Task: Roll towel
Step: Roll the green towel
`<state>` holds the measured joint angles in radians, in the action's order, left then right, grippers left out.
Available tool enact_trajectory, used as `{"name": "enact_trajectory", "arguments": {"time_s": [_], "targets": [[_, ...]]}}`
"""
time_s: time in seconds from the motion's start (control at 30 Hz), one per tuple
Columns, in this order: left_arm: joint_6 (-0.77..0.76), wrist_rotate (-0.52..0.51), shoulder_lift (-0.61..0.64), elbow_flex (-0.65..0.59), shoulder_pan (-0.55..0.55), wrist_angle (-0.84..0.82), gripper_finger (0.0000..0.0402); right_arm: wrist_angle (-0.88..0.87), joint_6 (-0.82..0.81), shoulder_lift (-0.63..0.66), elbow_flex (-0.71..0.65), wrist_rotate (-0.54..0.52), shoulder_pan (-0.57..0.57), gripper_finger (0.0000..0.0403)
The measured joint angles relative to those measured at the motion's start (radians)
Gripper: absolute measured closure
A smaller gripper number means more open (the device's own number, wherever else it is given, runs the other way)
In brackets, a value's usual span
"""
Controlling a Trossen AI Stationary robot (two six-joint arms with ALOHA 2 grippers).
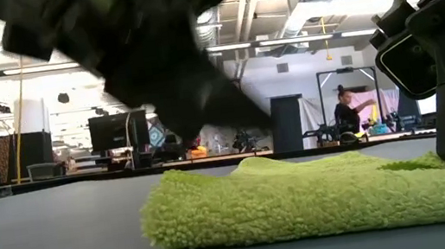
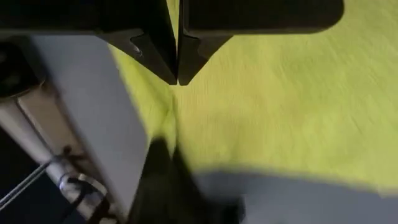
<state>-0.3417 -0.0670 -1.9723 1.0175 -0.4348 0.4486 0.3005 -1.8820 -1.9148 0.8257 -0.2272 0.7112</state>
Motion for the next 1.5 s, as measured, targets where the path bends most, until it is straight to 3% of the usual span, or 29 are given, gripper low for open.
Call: {"name": "enact_trajectory", "arguments": {"time_s": [0.3,0.6,0.87,1.5], "targets": [[0.048,0.192,0.050,0.001,0.002,0.125,0.0401,0.000,-0.003,0.000,0.000,0.001,0.000,0.0325],[-0.041,0.293,-0.134,0.057,-0.014,0.170,0.0401,0.000,-0.004,0.000,0.000,0.002,0.000,0.0325],[-0.012,0.227,-0.172,0.128,-0.016,-0.007,0.0401,0.001,-0.001,0.000,0.000,0.005,0.001,0.0325],[-0.062,0.239,-0.172,0.129,-0.008,-0.021,0.0401,0.015,0.047,0.000,-0.001,0.043,0.001,0.0325]]}}
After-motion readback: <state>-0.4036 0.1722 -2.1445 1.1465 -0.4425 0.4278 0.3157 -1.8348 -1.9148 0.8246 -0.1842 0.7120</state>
